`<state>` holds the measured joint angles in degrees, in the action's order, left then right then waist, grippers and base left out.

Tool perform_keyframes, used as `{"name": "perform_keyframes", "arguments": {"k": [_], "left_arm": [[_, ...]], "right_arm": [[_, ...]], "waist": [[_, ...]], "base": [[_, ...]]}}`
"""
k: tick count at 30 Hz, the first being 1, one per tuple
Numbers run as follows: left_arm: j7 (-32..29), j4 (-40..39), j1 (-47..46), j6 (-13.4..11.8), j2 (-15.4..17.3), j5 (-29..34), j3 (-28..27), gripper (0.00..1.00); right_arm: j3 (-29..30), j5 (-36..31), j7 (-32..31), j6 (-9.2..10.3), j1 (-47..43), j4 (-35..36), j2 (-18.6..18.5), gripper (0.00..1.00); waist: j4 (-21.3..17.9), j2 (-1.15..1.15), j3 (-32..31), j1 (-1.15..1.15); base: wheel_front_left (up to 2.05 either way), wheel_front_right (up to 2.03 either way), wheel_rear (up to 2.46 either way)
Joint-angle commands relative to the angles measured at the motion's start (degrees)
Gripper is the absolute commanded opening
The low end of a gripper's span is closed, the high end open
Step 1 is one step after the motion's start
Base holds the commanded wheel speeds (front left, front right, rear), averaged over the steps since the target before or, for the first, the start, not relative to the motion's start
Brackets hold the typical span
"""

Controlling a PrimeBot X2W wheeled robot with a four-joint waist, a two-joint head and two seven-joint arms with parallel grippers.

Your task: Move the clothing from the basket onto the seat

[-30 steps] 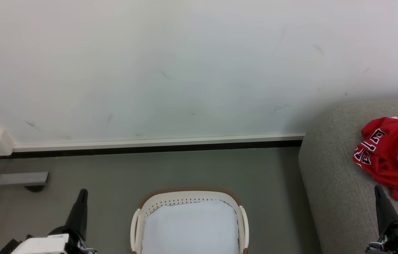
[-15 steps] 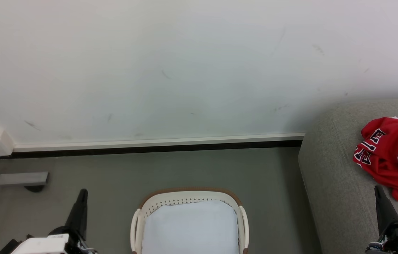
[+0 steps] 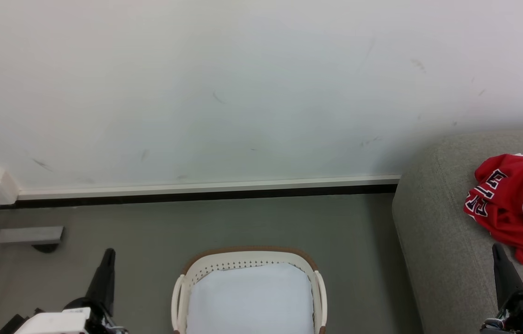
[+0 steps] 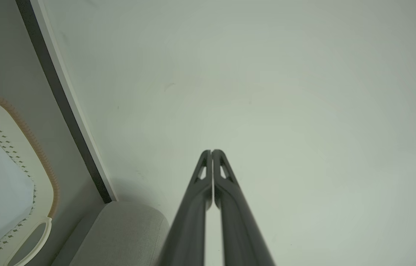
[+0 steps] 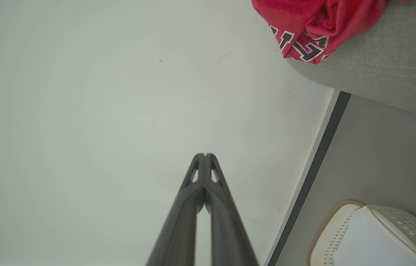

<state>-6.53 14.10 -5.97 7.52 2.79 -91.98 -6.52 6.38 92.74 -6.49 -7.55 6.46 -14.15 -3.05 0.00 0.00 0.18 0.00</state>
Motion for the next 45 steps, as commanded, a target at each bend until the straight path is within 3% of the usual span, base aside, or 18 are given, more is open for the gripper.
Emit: {"name": "perform_keyframes", "arguments": {"k": [1,45], "left_arm": [[-0.2,-0.2,-0.5,-0.1,0.1,-0.8,-0.1,0.00],[-0.2,-0.2,-0.5,-0.1,0.1,-0.8,-0.1,0.00]], "right_arm": [[0.3,-0.4,-0.1,0.12,-0.5,0.3,0.1,0.00],[0.4,-0.5,-0.2,0.12,-0.5,0.3,0.1,0.00]], "waist": [[0.0,0.00,0.0,0.00],[0.0,0.00,0.0,0.00]], "base": [[0.00,0.00,0.00],[0.00,0.00,0.00]]}}
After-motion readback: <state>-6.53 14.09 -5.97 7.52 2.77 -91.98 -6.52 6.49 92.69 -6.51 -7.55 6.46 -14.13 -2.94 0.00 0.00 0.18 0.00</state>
